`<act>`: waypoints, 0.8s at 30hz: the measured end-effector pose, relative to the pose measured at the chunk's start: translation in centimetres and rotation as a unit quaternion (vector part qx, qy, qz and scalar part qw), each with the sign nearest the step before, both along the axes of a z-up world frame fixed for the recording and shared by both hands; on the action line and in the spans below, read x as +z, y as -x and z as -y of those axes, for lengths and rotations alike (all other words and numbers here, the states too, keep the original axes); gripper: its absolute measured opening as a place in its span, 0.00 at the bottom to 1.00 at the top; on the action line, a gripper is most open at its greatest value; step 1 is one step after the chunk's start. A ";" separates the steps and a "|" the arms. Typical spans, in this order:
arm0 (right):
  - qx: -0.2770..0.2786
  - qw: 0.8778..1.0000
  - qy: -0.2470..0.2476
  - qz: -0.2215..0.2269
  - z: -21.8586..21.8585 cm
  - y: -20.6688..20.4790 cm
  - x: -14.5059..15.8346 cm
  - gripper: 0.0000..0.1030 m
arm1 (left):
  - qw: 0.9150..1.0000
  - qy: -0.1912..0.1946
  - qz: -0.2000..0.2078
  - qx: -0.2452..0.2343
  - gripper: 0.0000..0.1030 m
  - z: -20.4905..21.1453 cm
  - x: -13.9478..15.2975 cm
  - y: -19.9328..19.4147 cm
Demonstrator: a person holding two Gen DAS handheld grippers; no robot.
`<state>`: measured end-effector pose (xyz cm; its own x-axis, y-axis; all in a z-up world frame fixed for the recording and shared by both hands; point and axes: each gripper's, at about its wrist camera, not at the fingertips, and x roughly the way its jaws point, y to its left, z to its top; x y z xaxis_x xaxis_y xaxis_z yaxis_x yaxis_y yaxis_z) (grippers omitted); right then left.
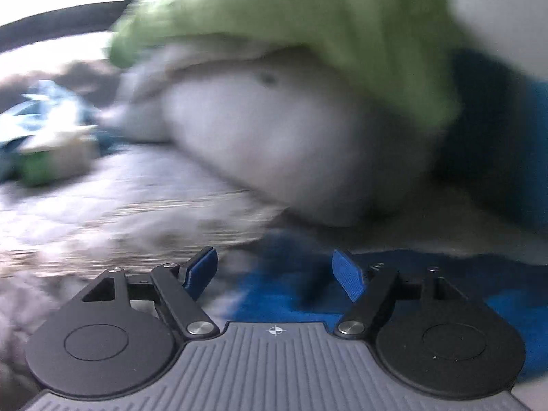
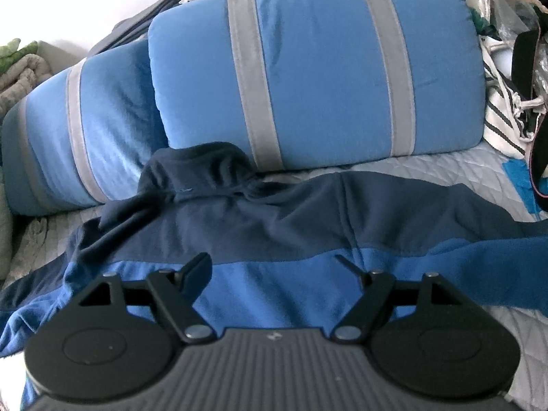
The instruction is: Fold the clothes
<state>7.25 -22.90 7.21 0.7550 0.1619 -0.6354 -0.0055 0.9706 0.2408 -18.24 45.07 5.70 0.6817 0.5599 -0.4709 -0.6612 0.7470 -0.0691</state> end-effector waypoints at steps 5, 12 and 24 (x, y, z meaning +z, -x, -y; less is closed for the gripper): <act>-0.001 1.000 0.003 0.000 -0.1 0.2 0.0 0.84 | 0.980 0.115 0.027 -0.163 0.72 4.6 1.0 -3.2; 0.004 1.000 0.005 -0.001 -0.1 0.5 0.1 0.84 | 0.930 0.305 0.028 -0.202 0.72 8.9 -1.8 -6.9; 0.041 0.999 0.021 0.001 -1.1 1.2 0.0 0.85 | 0.927 -0.084 -0.121 -0.345 0.72 18.8 -2.9 -7.7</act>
<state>6.09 -21.83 7.23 0.7419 0.1960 -0.6412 -0.0857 0.9762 0.1992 -10.56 26.23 2.83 0.7901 0.1099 -0.6030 -0.0032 0.9845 0.1752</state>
